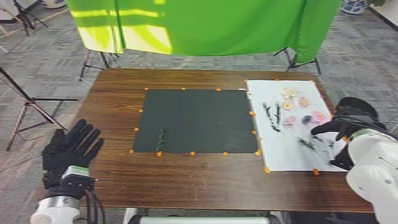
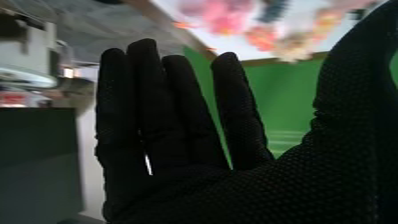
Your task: Arrange flowers
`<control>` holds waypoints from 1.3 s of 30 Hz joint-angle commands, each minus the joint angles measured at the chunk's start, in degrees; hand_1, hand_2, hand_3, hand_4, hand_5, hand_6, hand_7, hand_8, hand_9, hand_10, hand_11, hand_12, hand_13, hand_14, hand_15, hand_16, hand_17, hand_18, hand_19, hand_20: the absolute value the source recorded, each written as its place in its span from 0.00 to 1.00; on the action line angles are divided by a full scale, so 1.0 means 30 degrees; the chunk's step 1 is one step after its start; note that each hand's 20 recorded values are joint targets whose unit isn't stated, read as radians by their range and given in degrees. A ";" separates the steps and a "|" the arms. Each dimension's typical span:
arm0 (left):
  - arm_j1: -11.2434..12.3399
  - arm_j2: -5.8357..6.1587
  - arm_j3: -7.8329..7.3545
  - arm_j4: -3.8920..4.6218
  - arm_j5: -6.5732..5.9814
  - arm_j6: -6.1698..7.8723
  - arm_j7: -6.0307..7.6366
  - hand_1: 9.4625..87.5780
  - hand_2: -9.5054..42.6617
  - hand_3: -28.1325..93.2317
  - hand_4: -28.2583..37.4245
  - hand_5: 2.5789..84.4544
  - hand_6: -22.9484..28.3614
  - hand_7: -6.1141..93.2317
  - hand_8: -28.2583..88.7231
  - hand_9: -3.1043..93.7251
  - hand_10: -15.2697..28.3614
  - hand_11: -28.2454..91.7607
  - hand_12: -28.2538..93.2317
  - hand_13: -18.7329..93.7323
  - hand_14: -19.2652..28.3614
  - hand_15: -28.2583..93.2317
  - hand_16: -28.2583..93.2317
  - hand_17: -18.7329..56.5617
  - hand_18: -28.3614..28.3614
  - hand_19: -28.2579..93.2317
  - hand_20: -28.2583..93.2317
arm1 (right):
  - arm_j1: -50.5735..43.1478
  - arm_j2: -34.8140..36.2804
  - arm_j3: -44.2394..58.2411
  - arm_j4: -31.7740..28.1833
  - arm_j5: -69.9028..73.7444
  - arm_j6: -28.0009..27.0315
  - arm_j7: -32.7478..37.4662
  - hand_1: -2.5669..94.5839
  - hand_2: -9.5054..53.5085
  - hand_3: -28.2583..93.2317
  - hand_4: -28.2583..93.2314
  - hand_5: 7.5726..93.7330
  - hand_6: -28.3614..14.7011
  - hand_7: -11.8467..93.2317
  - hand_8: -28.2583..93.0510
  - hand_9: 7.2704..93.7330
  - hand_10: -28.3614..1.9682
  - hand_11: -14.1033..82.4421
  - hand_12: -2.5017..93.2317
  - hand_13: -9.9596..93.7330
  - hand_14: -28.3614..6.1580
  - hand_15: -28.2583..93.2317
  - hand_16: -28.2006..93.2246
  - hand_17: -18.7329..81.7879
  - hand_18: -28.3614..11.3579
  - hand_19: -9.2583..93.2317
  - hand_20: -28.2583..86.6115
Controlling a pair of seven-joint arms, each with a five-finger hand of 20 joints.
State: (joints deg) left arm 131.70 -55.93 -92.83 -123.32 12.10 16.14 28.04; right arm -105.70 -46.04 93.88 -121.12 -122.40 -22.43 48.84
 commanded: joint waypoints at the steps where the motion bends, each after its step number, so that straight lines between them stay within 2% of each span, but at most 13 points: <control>1: 0.0525 -0.0191 0.0115 -0.0204 -0.0243 0.0035 0.0169 0.20 0.49 0.82 0.00 0.50 0.66 0.20 0.18 0.35 0.73 0.44 0.32 0.34 0.75 0.53 0.17 0.15 0.76 0.53 0.31 | -0.1589 -0.0274 0.1146 0.0012 0.0639 -0.0264 0.0268 0.33 0.00 0.75 0.00 0.54 0.55 0.23 0.14 0.58 0.46 0.26 0.17 0.58 0.34 0.43 0.37 0.34 0.12 0.69 0.40; 6: 0.0586 -0.0393 0.0167 -0.0180 -0.0311 0.0272 0.0027 0.20 0.49 0.82 0.00 0.50 0.66 0.20 0.18 0.35 0.73 0.44 0.32 0.34 0.76 0.54 0.17 0.14 0.76 0.53 0.31 | -0.1564 -0.0470 0.0952 -0.0065 0.0749 -0.0400 -0.0123 0.34 0.00 0.74 0.00 0.56 0.56 0.23 0.14 0.60 0.46 0.26 0.17 0.60 0.36 0.43 0.37 0.35 0.13 0.69 0.40; 8: 0.0634 -0.0443 0.0171 -0.0182 -0.0172 0.0192 -0.0151 0.20 0.49 0.82 0.00 0.50 0.66 0.20 0.18 0.35 0.73 0.44 0.32 0.34 0.76 0.54 0.17 0.14 0.76 0.53 0.31 | -0.1579 -0.0527 0.0785 0.0123 0.0963 -0.0329 0.0046 0.35 0.00 0.74 0.00 0.58 0.58 0.23 0.14 0.62 0.45 0.25 0.17 0.61 0.37 0.43 0.38 0.35 0.13 0.68 0.40; 11: 0.0508 -0.0655 0.0297 0.0003 0.0006 0.0386 -0.0393 0.21 0.49 0.82 0.00 0.50 0.66 0.20 0.18 0.35 0.73 0.44 0.32 0.34 0.76 0.54 0.17 0.14 0.76 0.53 0.31 | -0.1457 -0.0671 0.0415 0.0908 0.1138 0.0540 -0.0052 0.37 0.00 0.75 0.00 0.59 0.60 0.24 0.14 0.64 0.46 0.25 0.17 0.62 0.39 0.44 0.38 0.35 0.14 0.68 0.40; 12: 0.0341 -0.0722 0.0403 0.0079 -0.0151 0.0526 -0.0370 0.22 0.50 0.82 0.00 0.50 0.66 0.20 0.18 0.35 0.73 0.44 0.32 0.34 0.75 0.54 0.17 0.14 0.76 0.53 0.31 | -0.1449 -0.0643 0.0215 0.1157 0.0904 0.1040 -0.0014 0.40 0.00 0.76 0.00 0.60 0.62 0.25 0.13 0.65 0.46 0.25 0.17 0.63 0.40 0.44 0.38 0.35 0.15 0.68 0.40; 13: 0.0418 -0.0769 0.0397 0.0080 -0.0234 0.0410 -0.0364 0.23 0.50 0.82 0.00 0.50 0.66 0.21 0.18 0.36 0.73 0.45 0.32 0.35 0.75 0.54 0.17 0.15 0.76 0.53 0.31 | -0.1491 -0.0709 0.0090 0.1390 0.0761 0.1638 -0.0152 0.42 0.00 0.77 0.00 0.61 0.64 0.26 0.13 0.66 0.48 0.26 0.17 0.64 0.42 0.44 0.38 0.36 0.15 0.68 0.40; 15: 0.0458 -0.0795 0.0440 0.0069 -0.0124 0.0377 -0.0452 0.24 0.51 0.82 0.00 0.50 0.66 0.21 0.18 0.36 0.73 0.45 0.32 0.35 0.75 0.54 0.17 0.15 0.76 0.53 0.31 | -0.1691 -0.0733 -0.0178 0.1600 0.0640 0.3179 0.0004 0.48 0.00 0.78 0.00 0.65 0.67 0.27 0.12 0.70 0.52 0.27 0.17 0.67 0.45 0.44 0.38 0.37 0.17 0.67 0.40; 18: 0.0565 -0.0853 0.0395 0.0019 -0.0156 0.0465 -0.0541 0.23 0.50 0.82 0.00 0.50 0.66 0.21 0.17 0.35 0.73 0.45 0.32 0.35 0.75 0.54 0.17 0.15 0.76 0.53 0.31 | -0.2163 -0.0756 -0.0153 0.1652 0.0169 0.4381 -0.0089 0.58 0.02 0.72 0.00 0.75 0.67 0.32 0.21 0.79 0.55 0.29 0.19 0.72 0.51 0.45 0.40 0.40 0.21 0.67 0.39; 19: 0.0513 -0.0893 0.0374 0.0069 -0.0090 0.0475 -0.0659 0.23 0.50 0.82 0.00 0.50 0.66 0.21 0.17 0.35 0.73 0.45 0.32 0.35 0.75 0.55 0.17 0.15 0.76 0.53 0.31 | -0.2207 -0.0708 -0.0235 0.1694 0.0101 0.5012 0.0002 0.60 0.02 0.71 0.00 0.77 0.68 0.34 0.22 0.83 0.56 0.29 0.22 0.74 0.53 0.45 0.40 0.41 0.23 0.67 0.39; 22: 0.0615 -0.0896 0.0318 0.0054 -0.0279 0.0444 -0.0649 0.23 0.50 0.82 0.00 0.50 0.66 0.21 0.17 0.36 0.73 0.45 0.32 0.35 0.75 0.55 0.17 0.15 0.76 0.53 0.31 | -0.2403 -0.0611 -0.0208 0.1569 0.0013 0.5977 0.0061 0.62 0.05 0.71 0.00 0.80 0.68 0.37 0.24 0.88 0.58 0.29 0.27 0.77 0.55 0.45 0.41 0.42 0.25 0.67 0.39; 36: 0.0672 -0.0901 0.0252 0.0093 -0.0350 0.0327 -0.0787 0.22 0.50 0.82 0.00 0.50 0.66 0.21 0.17 0.35 0.73 0.45 0.32 0.35 0.75 0.55 0.17 0.15 0.76 0.53 0.31 | -0.2154 -0.0099 -0.0382 -0.0090 0.0560 0.9371 -0.0649 0.60 0.04 0.80 0.00 0.81 0.64 0.43 0.30 0.92 0.55 0.33 0.31 0.80 0.58 0.45 0.48 0.43 0.26 0.68 0.39; 38: 0.0604 -0.0849 0.0286 0.0116 -0.0321 0.0345 -0.0829 0.22 0.50 0.82 0.00 0.50 0.66 0.21 0.17 0.35 0.73 0.45 0.32 0.35 0.75 0.55 0.17 0.14 0.76 0.53 0.31 | -0.1908 -0.0141 -0.0526 -0.0011 0.0119 0.8713 0.0052 0.59 0.04 0.82 0.00 0.82 0.64 0.42 0.30 0.93 0.54 0.34 0.31 0.80 0.58 0.45 0.49 0.44 0.26 0.69 0.39; 39: 0.0542 -0.0866 0.0343 0.0137 -0.0322 0.0327 -0.0867 0.22 0.50 0.82 0.00 0.50 0.66 0.21 0.17 0.35 0.73 0.45 0.32 0.34 0.76 0.55 0.17 0.14 0.76 0.53 0.31 | -0.1782 -0.0219 -0.0245 -0.0146 0.0799 0.7234 0.0582 0.58 0.03 0.83 0.00 0.82 0.64 0.42 0.29 0.93 0.54 0.33 0.31 0.80 0.58 0.44 0.49 0.44 0.26 0.68 0.39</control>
State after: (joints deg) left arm 132.83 -58.21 -91.86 -123.27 11.41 17.12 26.27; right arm -112.76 -47.45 93.18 -120.05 -117.42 4.50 47.75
